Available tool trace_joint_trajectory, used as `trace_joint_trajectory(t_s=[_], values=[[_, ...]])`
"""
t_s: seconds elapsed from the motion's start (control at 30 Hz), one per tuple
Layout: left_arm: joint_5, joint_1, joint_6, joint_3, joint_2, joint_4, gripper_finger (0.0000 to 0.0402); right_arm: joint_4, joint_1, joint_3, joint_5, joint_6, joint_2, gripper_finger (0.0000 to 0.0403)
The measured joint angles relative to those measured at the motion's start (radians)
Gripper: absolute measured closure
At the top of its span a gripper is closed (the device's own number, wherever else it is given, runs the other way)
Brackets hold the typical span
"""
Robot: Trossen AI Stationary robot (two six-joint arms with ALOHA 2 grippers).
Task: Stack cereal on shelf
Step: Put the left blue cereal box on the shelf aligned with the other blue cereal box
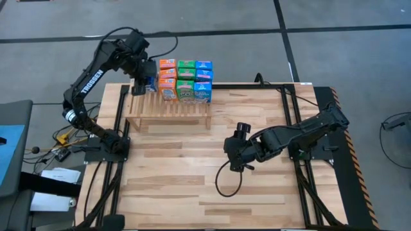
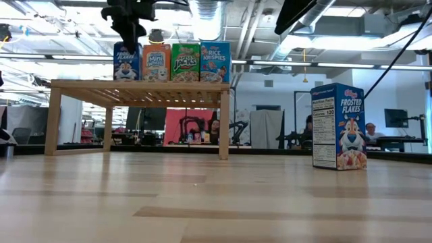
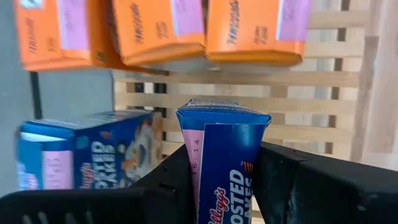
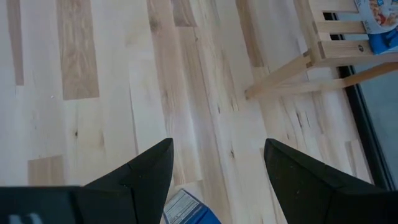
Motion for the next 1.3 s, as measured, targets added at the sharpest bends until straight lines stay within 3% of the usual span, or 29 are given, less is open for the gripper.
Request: trace_joint_trajectory(t_s=[0.23, 0.6, 0.8, 1.3], values=[[-0.009, 0.0, -0.008, 0.0, 0.0, 0.013, 0.028, -0.001, -0.015, 0.0, -0.004, -0.001, 0.0, 0.0127], [-0.049, 0.0, -0.04, 0.0, 0.0, 0.025, 0.0192, -0.003, -0.027, 0.0, -0.005, -0.004, 0.0, 0.0127], [-0.082, 0.0, -0.055, 0.0, -0.001, 0.028, 0.0164, -0.003, -0.027, 0.0, -0.005, 0.0, 0.0, 0.0127], [-0.19, -0.014, -0.119, 0.045, -0.044, 0.046, 0.0151, -0.003, -0.028, 0.0, -0.005, 0.0, 0.001, 0.0127]])
